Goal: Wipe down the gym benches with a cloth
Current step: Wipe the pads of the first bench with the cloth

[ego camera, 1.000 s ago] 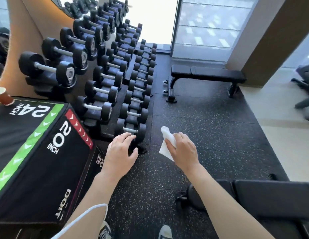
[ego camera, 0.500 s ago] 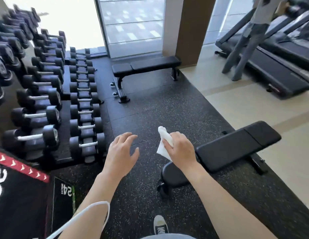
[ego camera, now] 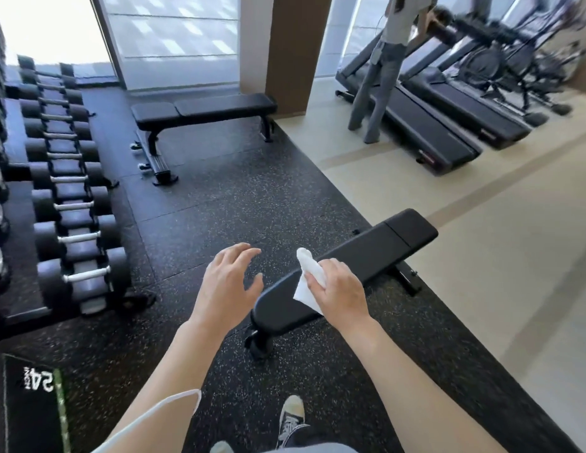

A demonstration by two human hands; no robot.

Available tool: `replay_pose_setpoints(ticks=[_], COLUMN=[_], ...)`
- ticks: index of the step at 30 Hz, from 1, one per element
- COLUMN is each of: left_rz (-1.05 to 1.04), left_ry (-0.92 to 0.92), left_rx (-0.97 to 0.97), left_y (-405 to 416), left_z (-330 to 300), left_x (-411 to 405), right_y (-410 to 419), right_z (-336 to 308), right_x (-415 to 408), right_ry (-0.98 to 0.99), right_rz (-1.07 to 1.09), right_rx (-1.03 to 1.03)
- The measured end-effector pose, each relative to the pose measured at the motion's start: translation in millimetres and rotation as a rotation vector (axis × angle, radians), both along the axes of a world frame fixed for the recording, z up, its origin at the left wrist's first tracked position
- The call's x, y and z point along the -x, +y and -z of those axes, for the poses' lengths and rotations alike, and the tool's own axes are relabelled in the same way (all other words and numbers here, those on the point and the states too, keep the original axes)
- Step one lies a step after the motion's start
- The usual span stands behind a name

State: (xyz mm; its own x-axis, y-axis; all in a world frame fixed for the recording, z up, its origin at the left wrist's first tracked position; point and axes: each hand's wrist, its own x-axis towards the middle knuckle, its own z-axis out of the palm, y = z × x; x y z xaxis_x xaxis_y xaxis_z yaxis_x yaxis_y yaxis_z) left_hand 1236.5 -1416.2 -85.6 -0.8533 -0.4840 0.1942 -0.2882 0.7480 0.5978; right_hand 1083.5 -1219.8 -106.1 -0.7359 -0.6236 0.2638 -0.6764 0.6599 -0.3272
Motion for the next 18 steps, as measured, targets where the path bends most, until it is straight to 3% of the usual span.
replay_pose_setpoints(ticks=[9,18], left_rz=[-0.076,-0.218], left_ry=[-0.02,-0.029], left_rx=[0.042,0.057], left_y=[23.9,110.0], left_z=[-8.1,-7.6], left_x=[32.2,101.3], right_y=[21.0,87.9], right_z=[-2.7,8.0], right_x=[51.8,159.4], right_ry=[-0.012,-0.019], right_rz=[-0.038,-0.135], right_rx=[0.062,0.079])
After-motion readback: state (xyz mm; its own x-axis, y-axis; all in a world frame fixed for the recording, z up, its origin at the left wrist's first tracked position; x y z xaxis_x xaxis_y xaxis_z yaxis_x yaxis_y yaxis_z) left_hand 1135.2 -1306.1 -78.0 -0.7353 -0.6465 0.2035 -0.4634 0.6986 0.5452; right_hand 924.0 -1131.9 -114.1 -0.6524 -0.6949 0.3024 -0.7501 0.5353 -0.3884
